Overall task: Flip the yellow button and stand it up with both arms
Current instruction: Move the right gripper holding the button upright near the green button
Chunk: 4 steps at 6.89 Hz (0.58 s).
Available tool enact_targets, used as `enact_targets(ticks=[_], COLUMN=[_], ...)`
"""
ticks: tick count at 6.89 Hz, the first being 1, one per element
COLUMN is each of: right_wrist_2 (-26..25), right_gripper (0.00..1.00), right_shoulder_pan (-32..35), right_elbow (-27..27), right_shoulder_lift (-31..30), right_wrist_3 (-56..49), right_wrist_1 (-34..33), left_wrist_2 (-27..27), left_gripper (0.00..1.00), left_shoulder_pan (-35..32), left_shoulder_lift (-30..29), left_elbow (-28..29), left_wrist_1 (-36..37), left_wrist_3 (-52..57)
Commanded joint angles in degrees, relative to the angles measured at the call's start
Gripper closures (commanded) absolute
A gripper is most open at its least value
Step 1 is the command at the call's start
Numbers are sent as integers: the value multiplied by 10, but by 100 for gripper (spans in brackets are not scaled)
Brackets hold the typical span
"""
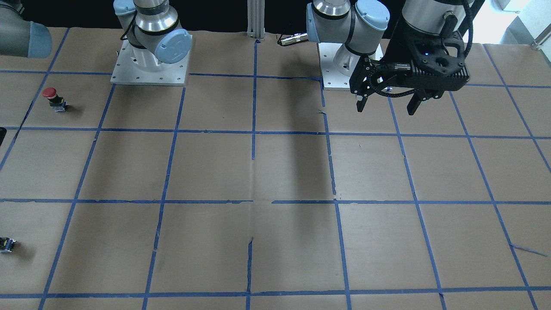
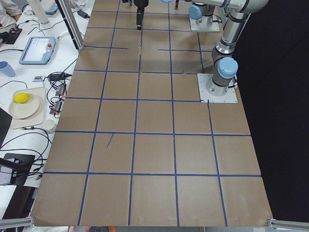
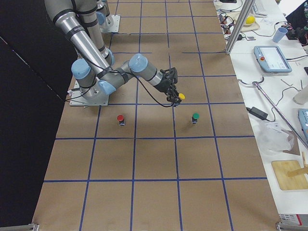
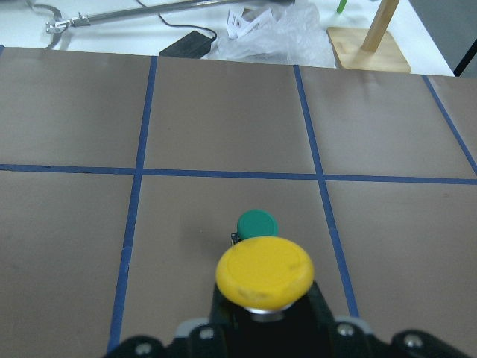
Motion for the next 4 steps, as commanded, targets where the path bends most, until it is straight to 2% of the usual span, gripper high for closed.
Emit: enact_targets(ticks=[1, 2, 4], right_wrist_2=[87, 122, 153], right_gripper=[100, 100, 100], right_shoulder_pan=[-35, -60, -96], right_elbow=[50, 62, 92], right_shoulder_lift=[77, 93, 96], right_wrist_3=[6, 9, 5], right_wrist_1=[-208, -228, -234], left_wrist_2=[4, 3, 3], left_gripper=[0, 0, 0], left_shoulder_pan=[-1, -1, -1], left_shoulder_lift=[-1, -1, -1], left_elbow=[0, -1, 0], left_wrist_1=[3, 3, 3], left_wrist_3=[0, 0, 0])
